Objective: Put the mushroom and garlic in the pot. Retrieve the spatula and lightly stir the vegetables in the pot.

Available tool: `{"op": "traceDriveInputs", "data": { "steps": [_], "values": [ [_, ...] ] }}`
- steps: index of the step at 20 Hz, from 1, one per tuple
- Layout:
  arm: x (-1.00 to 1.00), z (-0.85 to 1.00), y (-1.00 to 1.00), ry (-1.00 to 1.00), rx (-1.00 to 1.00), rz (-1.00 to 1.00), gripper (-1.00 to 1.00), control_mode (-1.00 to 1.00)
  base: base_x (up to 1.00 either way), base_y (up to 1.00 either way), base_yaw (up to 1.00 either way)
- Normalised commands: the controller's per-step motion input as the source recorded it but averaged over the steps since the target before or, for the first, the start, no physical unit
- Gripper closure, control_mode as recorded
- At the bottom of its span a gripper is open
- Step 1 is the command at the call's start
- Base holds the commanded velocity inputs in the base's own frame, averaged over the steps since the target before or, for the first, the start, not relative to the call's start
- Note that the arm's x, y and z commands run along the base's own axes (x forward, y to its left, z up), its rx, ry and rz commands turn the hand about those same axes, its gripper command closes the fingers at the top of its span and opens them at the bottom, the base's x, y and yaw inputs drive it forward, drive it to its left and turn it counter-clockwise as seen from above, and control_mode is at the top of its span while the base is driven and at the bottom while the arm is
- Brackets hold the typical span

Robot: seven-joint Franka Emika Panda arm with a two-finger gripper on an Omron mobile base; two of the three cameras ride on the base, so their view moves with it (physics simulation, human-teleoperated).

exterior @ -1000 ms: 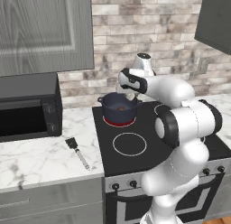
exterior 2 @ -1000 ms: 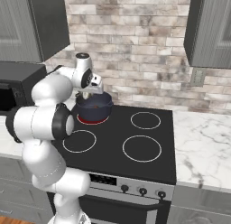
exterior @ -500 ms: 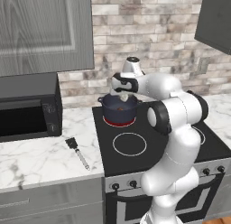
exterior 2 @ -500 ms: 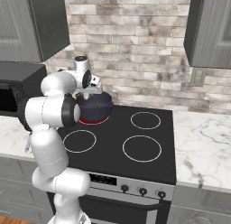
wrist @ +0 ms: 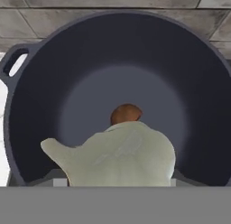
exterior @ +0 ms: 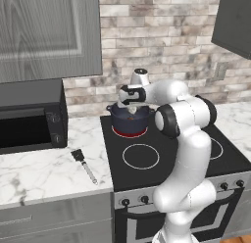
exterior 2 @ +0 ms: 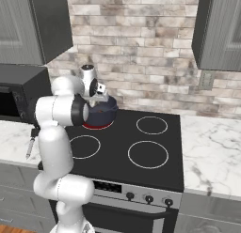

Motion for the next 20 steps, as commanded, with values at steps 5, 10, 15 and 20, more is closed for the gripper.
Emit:
{"op": "traceDriveInputs", "data": {
  "steps": [5,10,15,20],
  "values": [
    [0.21,-0.39,0.05,0.00,0.00,0.00,1.00,-1.00,0.00,0.00,0.00],
    [0.21,-0.28,0.08,0.00,0.00,0.00,1.00,-1.00,0.00,0.00,0.00],
    [0.20,-0.27,0.03,0.00,0.00,0.00,1.00,-1.00,0.00,0.00,0.00],
    [0.15,-0.04,0.00,0.00,0.00,0.00,-1.00,-1.00,0.00,0.00,0.00]
  ]
}}
